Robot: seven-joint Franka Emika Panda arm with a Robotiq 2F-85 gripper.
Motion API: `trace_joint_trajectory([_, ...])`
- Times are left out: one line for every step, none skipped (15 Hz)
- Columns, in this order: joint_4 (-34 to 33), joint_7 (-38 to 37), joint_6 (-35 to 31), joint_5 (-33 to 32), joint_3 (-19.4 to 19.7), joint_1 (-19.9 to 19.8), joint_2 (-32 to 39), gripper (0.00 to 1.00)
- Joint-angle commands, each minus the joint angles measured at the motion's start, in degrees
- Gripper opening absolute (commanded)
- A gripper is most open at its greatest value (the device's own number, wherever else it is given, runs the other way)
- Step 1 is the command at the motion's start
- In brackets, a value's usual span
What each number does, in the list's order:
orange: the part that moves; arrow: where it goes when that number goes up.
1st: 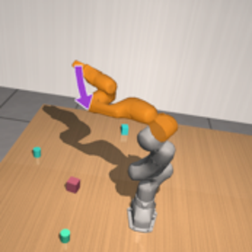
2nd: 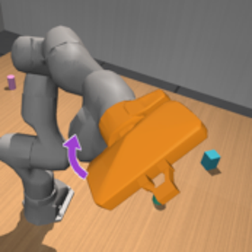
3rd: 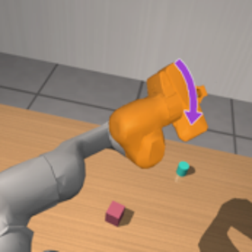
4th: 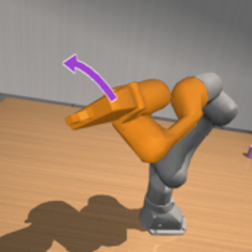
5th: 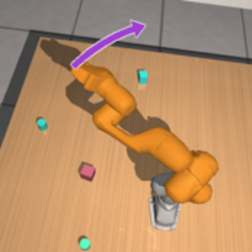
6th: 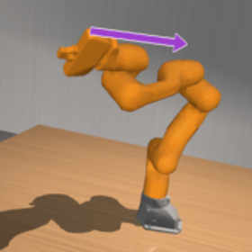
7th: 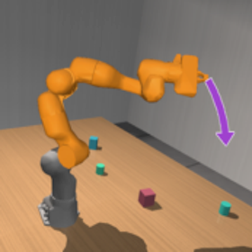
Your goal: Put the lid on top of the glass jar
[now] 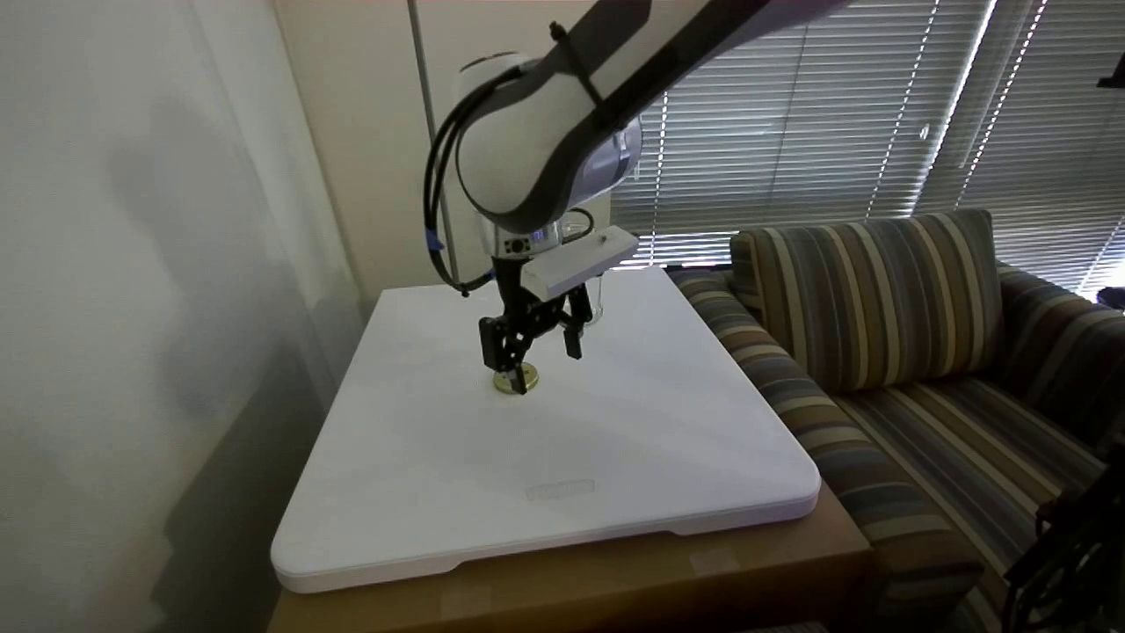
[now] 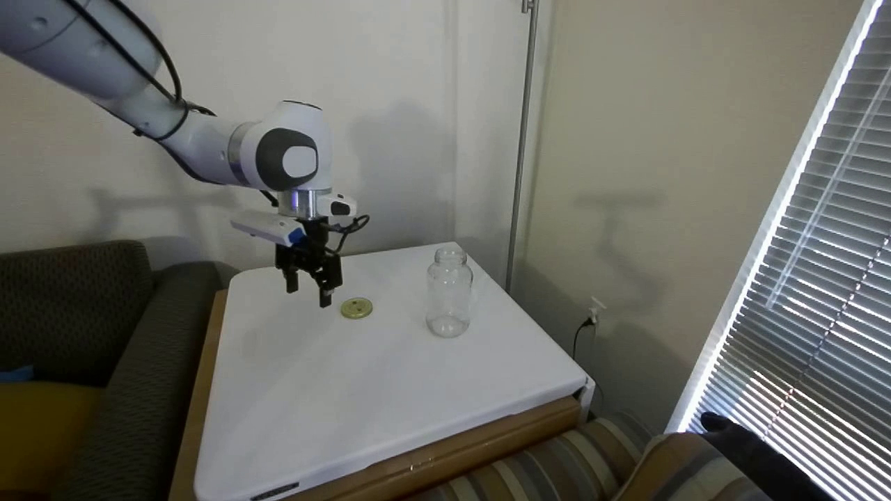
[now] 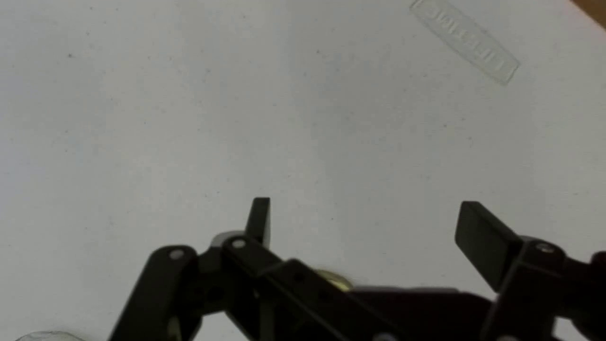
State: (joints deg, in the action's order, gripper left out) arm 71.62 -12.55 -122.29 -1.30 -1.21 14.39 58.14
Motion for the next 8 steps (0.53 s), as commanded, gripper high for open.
trace_joint_trajectory([-9.2, -0.2, 2.4, 0.2, 0.5, -1.3, 5.7, 1.0])
trace_joint_trajectory([-10.2, -0.6, 1.8, 0.5, 0.4, -1.4, 6.6, 1.0])
trace_joint_trajectory([-11.0, -1.0, 0.8, 0.8, 0.3, -1.4, 7.6, 1.0])
trace_joint_trajectory([-12.5, -1.3, 0.5, 1.1, 0.2, -1.6, 8.8, 1.0])
trace_joint_trajectory([-13.6, -1.9, 0.1, 1.3, 0.1, -1.5, 9.8, 1.0])
trace_joint_trajectory([-14.6, -2.6, -0.4, 1.4, 0.2, -1.3, 10.8, 1.0])
trace_joint_trajectory([-15.4, -3.7, -1.8, 1.1, 0.7, -0.8, 11.9, 1.0])
trace_joint_trajectory([-16.4, -4.7, -2.8, 0.9, 1.0, -0.4, 12.9, 1.0])
